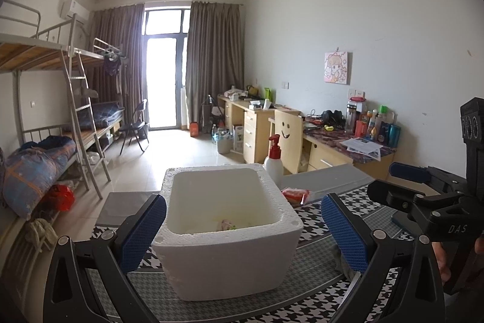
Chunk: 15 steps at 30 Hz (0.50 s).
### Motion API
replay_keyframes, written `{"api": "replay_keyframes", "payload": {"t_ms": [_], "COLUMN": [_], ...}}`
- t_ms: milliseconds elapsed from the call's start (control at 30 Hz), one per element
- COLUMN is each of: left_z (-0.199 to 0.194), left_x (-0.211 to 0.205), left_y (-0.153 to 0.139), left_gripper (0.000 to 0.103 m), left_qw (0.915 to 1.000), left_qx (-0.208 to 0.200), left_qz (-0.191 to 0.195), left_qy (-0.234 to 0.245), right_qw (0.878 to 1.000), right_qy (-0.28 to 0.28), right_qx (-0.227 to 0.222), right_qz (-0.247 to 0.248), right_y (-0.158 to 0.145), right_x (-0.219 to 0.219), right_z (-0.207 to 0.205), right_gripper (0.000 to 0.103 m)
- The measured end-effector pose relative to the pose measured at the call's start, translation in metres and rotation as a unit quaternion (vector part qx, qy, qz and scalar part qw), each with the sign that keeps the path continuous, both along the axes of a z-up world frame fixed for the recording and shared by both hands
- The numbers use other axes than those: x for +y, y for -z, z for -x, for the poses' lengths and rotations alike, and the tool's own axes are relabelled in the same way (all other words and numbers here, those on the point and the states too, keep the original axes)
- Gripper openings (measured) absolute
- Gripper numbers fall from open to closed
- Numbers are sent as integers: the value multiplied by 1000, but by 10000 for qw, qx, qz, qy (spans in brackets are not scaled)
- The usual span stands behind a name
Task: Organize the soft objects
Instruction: 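Withdraw both tools from the box toward the grey sock and white roll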
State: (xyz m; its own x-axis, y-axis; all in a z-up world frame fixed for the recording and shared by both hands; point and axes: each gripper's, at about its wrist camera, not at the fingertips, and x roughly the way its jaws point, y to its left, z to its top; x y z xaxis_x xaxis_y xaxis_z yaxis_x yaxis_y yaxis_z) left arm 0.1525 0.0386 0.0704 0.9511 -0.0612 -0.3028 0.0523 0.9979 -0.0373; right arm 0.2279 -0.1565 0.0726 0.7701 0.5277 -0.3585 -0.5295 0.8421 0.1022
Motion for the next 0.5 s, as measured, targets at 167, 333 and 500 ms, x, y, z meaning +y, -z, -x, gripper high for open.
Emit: {"api": "replay_keyframes", "payload": {"t_ms": [167, 333, 500], "left_z": [2, 7, 11], "left_x": [1, 0, -3], "left_y": [6, 8, 10], "left_gripper": [102, 102, 102], "left_qw": [9999, 9998, 9997], "left_qx": [37, -16, -15], "left_qz": [90, 117, 108], "left_qy": [94, 166, 200], "right_qw": [10000, 10000, 9999], "right_qy": [52, 62, 116], "right_qx": [-31, 0, -48], "right_qz": [14, -1, 32], "right_y": [0, 2, 4], "right_x": [-2, -4, -8], "right_z": [3, 3, 7], "right_gripper": [98, 98, 98]}}
